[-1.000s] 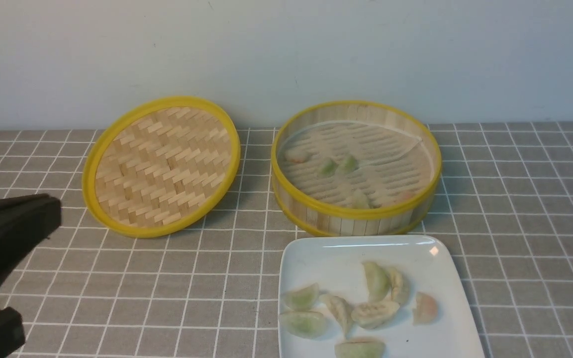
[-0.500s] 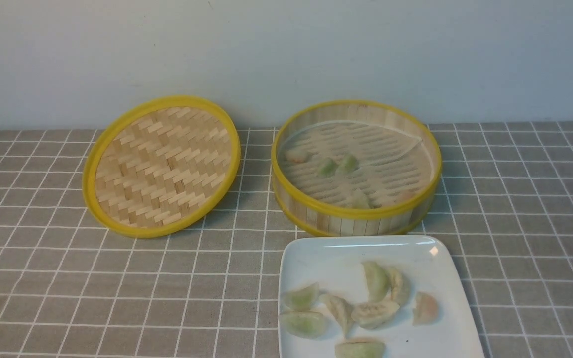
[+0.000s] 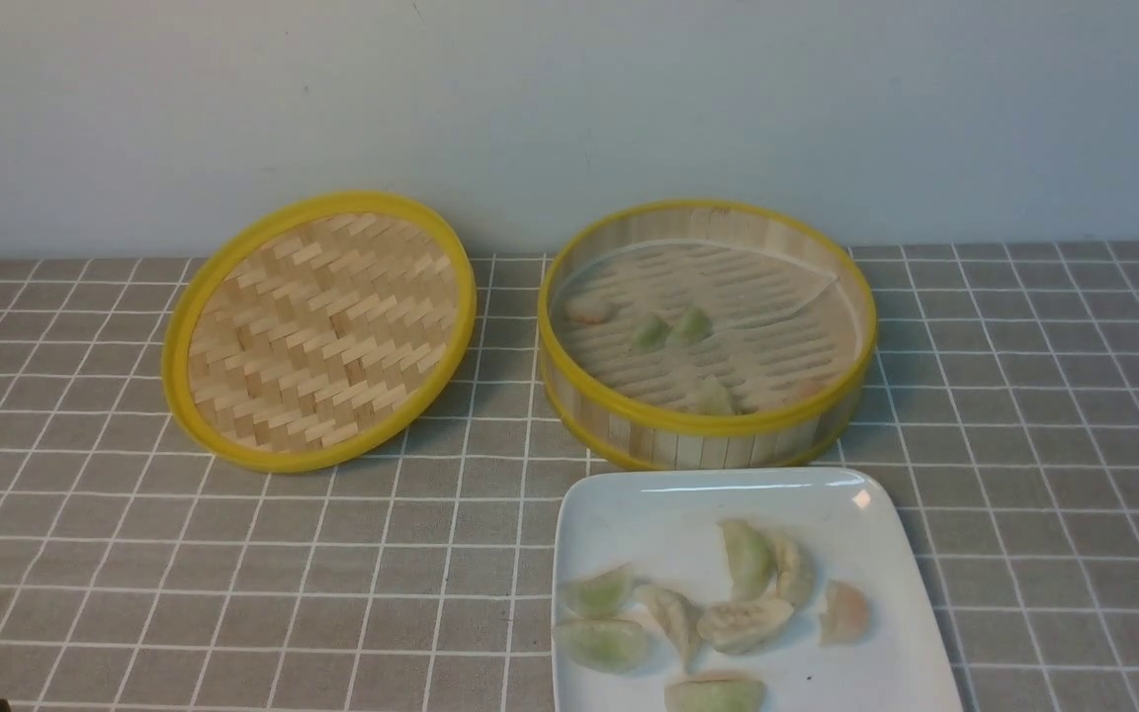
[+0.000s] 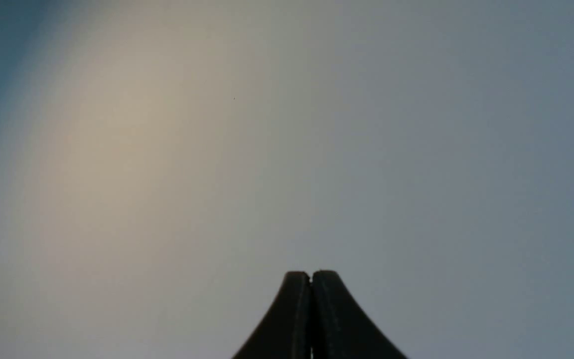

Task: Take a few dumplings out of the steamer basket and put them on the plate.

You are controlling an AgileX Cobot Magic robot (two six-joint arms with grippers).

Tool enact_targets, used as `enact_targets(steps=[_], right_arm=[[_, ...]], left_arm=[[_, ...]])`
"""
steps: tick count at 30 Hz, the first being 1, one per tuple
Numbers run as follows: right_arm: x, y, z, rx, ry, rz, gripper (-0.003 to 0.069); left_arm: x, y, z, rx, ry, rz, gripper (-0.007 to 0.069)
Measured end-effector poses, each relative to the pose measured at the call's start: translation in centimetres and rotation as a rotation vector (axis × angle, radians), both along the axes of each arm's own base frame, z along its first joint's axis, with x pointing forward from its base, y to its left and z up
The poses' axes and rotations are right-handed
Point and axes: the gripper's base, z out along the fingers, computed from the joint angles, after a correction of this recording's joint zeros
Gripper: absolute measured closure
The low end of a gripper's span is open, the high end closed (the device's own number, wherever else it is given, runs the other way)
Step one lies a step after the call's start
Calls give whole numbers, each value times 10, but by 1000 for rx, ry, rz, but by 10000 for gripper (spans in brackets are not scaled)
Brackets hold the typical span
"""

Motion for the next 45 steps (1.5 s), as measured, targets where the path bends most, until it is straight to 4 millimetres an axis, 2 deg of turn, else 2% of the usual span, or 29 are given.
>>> enact_targets(steps=[8,37,40,45], right_arm=[[0,0,0,0,0,0,673],[1,0,-1,-10,8,-2,673],[1,2,-9,-65,47,-29,673],[17,8,-42,-222,229,-141,673]], left_arm=[[-1,-5,0,0,0,-98,629],[-1,-5,0,0,1,-98,629],[-1,-5,0,1,1,-98,629],[-1,-5,0,1,1,-98,629]])
